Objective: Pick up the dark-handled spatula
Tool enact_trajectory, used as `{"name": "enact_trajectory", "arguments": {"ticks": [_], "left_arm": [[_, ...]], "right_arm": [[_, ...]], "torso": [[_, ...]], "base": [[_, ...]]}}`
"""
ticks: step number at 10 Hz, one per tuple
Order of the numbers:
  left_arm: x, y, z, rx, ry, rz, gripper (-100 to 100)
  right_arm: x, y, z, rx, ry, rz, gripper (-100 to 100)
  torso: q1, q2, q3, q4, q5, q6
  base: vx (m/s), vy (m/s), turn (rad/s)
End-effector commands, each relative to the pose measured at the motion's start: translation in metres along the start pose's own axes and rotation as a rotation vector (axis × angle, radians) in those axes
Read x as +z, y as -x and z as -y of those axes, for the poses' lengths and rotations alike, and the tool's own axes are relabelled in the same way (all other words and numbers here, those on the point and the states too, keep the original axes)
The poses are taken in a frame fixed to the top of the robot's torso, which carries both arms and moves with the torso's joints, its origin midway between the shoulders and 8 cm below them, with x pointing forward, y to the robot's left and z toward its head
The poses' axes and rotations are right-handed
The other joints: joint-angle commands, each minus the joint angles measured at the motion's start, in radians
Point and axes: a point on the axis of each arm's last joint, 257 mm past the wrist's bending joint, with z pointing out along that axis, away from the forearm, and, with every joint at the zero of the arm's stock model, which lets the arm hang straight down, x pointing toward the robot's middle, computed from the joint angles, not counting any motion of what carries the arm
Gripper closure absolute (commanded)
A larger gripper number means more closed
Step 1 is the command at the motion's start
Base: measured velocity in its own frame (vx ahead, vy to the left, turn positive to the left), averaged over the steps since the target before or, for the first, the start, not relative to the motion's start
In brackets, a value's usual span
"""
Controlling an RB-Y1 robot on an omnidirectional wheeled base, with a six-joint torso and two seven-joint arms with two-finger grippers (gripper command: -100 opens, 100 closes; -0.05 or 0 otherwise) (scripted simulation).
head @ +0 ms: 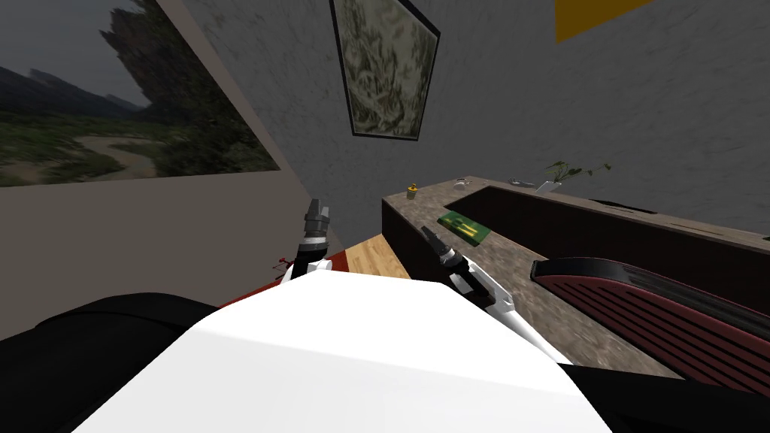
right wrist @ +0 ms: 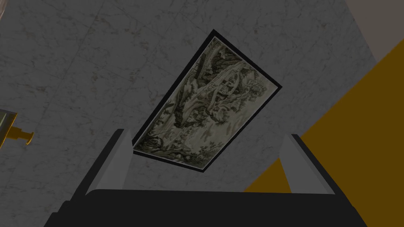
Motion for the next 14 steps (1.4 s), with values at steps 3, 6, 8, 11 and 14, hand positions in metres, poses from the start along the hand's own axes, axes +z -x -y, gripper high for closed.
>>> {"name": "enact_trajectory", "arguments": {"ticks": [3, 6, 8, 11, 14], "left_arm": [[0.000, 0.000, 0.000, 0.000, 0.000, 0.000, 0], [0.000, 0.000, 0.000, 0.000, 0.000, 0.000, 0], [0.000, 0.000, 0.000, 0.000, 0.000, 0.000, 0], [0.000, 0.000, 0.000, 0.000, 0.000, 0.000, 0], [0.000, 0.000, 0.000, 0.000, 0.000, 0.000, 0]], "right_arm": [[-0.021, -0.020, 0.035, -0.042, -0.089, -0.131, -100], [-0.040, -0.024, 0.055, -0.085, -0.148, -0.223, -100], [-0.058, -0.029, 0.072, -0.114, -0.199, -0.291, -100], [-0.095, -0.036, 0.103, -0.160, -0.293, -0.403, -100], [-0.122, -0.027, 0.120, -0.216, -0.359, -0.491, -100]], "torso": [[0.000, 0.000, 0.000, 0.000, 0.000, 0.000], [0.000, 0.000, 0.000, 0.000, 0.000, 0.000], [0.000, 0.000, 0.000, 0.000, 0.000, 0.000], [0.000, -0.001, 0.000, 0.000, 0.000, 0.000], [0.000, -0.001, -0.001, 0.000, 0.000, 0.000]], "base": [[0.037, 0.016, 0.097], [0.032, 0.015, 0.081], [0.033, 0.016, 0.082], [0.041, 0.015, 0.077], [0.043, 0.005, 0.056]]}}
